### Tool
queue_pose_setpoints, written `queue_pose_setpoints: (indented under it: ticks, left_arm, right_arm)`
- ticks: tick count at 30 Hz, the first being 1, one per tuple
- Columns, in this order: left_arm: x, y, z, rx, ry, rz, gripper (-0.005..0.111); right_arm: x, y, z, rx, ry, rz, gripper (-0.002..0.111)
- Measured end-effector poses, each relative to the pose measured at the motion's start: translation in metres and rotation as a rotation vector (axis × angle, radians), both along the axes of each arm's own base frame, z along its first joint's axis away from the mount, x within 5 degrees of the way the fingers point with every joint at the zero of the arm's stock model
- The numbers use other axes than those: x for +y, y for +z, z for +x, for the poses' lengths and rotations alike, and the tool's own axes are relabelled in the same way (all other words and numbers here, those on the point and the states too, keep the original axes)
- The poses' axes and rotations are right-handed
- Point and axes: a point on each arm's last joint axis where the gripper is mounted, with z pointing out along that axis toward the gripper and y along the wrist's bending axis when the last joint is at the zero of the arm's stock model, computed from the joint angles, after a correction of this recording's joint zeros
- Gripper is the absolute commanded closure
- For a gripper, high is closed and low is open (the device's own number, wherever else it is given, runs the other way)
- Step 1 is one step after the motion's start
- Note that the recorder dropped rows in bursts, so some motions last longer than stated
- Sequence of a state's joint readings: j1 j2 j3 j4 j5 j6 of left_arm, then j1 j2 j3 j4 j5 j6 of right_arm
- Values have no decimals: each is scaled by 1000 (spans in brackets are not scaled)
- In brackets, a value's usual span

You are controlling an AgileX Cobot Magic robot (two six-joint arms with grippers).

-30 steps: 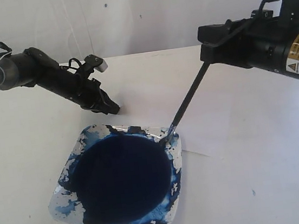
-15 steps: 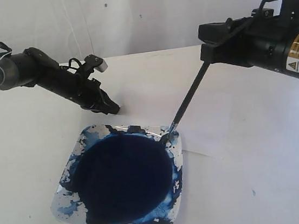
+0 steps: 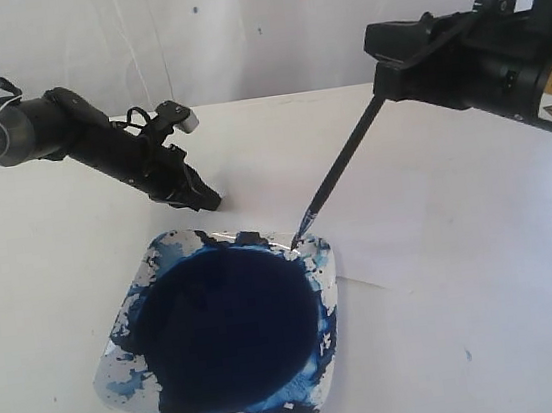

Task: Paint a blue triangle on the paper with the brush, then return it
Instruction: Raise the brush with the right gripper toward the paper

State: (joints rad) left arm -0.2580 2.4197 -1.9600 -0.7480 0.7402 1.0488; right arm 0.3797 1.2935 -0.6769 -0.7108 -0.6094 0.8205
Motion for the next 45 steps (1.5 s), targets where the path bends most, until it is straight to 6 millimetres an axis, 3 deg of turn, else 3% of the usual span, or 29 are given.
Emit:
queue_pose_setpoints:
  ticks: [32,45]
  left_arm:
    - [0,0,0,0,0,0,107]
    - [0,0,0,0,0,0,107]
  right_arm:
    - [-1,-2,1,39,-20,5,107]
    - [1,18,4,-25,-11,39,107]
